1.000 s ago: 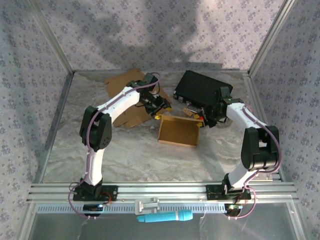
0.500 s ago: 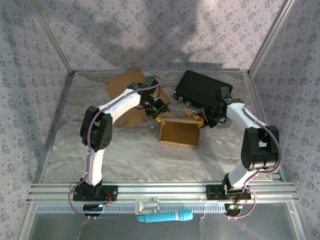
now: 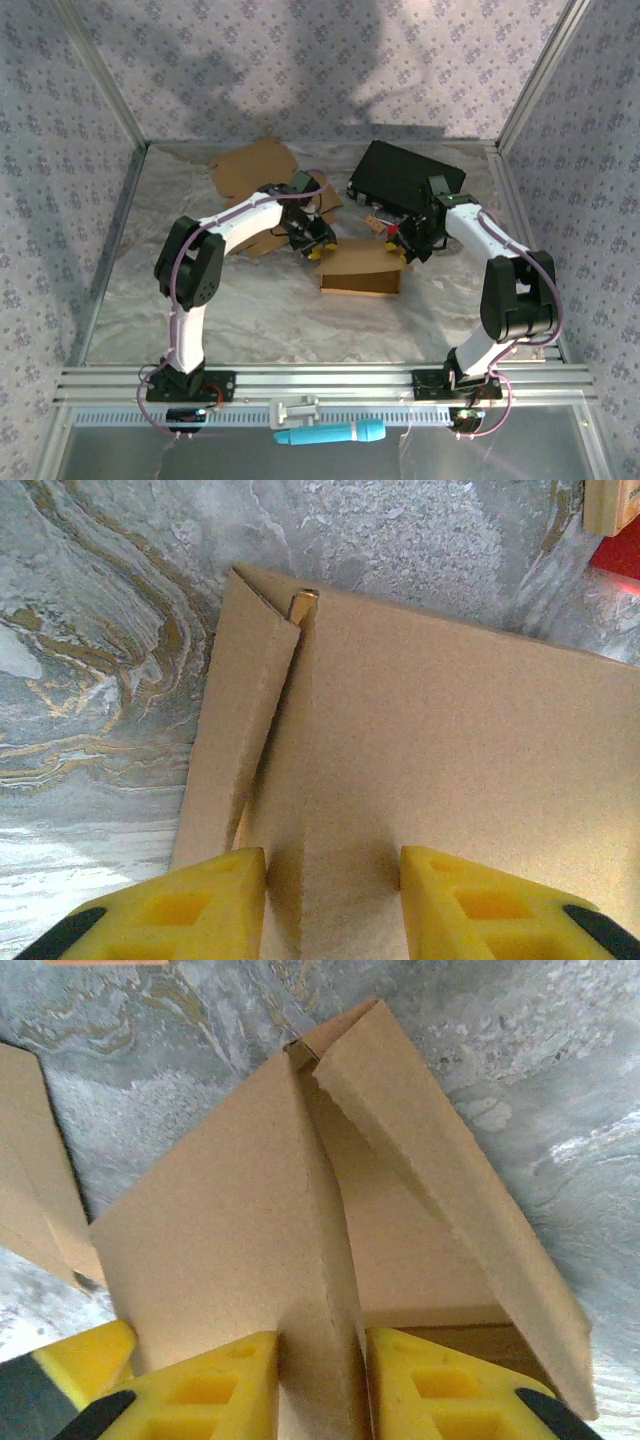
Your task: Fold the paper box
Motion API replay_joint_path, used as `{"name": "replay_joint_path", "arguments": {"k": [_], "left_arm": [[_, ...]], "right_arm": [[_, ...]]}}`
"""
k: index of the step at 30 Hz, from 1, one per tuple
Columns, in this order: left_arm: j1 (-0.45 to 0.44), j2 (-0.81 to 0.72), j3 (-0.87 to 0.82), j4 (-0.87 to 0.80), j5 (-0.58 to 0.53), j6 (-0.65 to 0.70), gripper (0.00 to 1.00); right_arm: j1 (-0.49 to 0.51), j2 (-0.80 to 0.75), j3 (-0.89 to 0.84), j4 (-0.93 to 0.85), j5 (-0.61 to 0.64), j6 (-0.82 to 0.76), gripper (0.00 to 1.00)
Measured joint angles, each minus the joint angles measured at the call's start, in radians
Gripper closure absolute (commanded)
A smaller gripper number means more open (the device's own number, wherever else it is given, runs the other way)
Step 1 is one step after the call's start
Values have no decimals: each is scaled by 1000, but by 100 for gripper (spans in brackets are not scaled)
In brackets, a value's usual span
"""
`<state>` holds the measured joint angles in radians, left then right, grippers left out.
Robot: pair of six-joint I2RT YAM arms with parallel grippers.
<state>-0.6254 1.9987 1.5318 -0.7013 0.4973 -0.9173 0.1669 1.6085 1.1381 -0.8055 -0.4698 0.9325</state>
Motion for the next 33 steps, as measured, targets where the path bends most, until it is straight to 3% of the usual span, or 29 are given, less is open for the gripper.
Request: {"name": "replay_joint_path", "arguments": {"k": [24,33], "left_arm": [[-23,-15,-65,41,-69,38,65],[-23,-15,-64,40,-68,38,62]], "right_arm": [[42,0,23,-162,176,-172,63],[74,0,-16,-123,187,-216,60]]}}
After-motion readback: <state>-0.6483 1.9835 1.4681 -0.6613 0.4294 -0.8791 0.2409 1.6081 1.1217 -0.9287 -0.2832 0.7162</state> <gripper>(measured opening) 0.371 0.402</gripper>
